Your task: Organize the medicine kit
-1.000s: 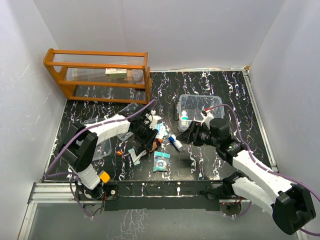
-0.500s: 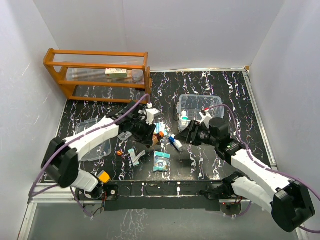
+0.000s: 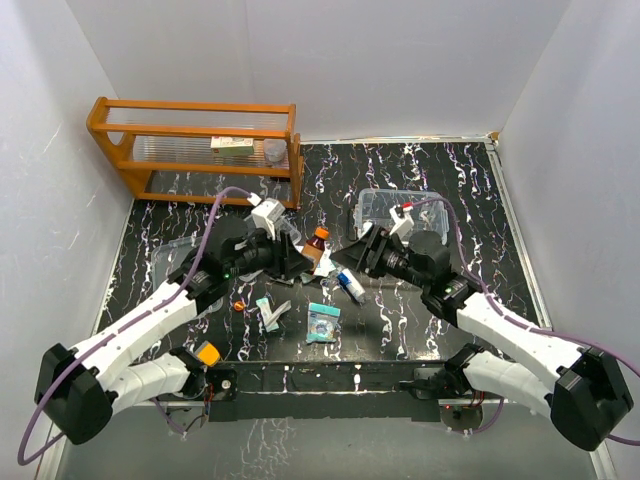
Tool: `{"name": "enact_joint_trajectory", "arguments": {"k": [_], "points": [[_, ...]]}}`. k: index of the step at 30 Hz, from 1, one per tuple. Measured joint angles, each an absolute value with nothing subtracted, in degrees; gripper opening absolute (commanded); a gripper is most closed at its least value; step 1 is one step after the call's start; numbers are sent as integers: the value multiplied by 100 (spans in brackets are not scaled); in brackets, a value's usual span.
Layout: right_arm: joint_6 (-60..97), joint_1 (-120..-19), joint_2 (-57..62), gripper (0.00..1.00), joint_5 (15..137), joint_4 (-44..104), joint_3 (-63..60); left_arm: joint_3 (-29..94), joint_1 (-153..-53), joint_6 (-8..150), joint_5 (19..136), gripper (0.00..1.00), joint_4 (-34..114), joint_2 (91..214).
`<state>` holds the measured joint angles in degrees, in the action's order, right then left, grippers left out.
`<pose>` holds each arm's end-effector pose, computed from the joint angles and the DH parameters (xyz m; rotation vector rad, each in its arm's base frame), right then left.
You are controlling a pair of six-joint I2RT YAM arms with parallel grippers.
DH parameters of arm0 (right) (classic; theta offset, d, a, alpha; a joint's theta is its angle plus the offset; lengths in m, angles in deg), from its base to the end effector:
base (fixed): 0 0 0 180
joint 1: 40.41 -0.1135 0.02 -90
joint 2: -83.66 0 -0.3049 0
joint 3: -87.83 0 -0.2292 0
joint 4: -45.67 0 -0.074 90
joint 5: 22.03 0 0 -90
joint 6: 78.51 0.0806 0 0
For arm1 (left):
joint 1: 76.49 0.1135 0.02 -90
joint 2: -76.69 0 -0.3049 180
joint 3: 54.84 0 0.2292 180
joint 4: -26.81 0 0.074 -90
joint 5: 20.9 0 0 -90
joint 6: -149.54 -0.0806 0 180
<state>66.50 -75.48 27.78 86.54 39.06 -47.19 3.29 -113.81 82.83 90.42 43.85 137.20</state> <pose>0.1632 0.1460 0.2773 0.1152 2.1036 1.3267 0.1727 -0.1685 0.3198 0.5128 1.9683 -1.0477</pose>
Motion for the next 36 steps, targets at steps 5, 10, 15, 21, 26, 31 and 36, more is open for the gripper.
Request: {"name": "enact_joint_trajectory", "arguments": {"k": [5,10,15,21,26,31,36], "points": [[6702,-7605,2743,63,8361,4220,-4201,69,-11381,9011,8946,30,3384,13317],[6696,-7677,2269,63,8525,4478,-3654,71,-11381,9564,8948,30,2873,13313],[6704,-7811,2011,62,8671,4620,-3451,76,-11381,9820,8951,30,2781,13368],[6774,-7830,1823,56,8675,4627,-3434,76,-11381,9842,8962,30,2739,13370],[6936,-7835,1713,47,8697,4673,-3434,71,-11379,9831,8962,31,2766,13370],[6969,-7839,1678,38,8728,4699,-3432,71,-11368,9818,8968,38,2790,13372],[6947,-7839,1652,36,8737,4701,-3427,73,-11370,9783,9018,71,2849,13374]]}}
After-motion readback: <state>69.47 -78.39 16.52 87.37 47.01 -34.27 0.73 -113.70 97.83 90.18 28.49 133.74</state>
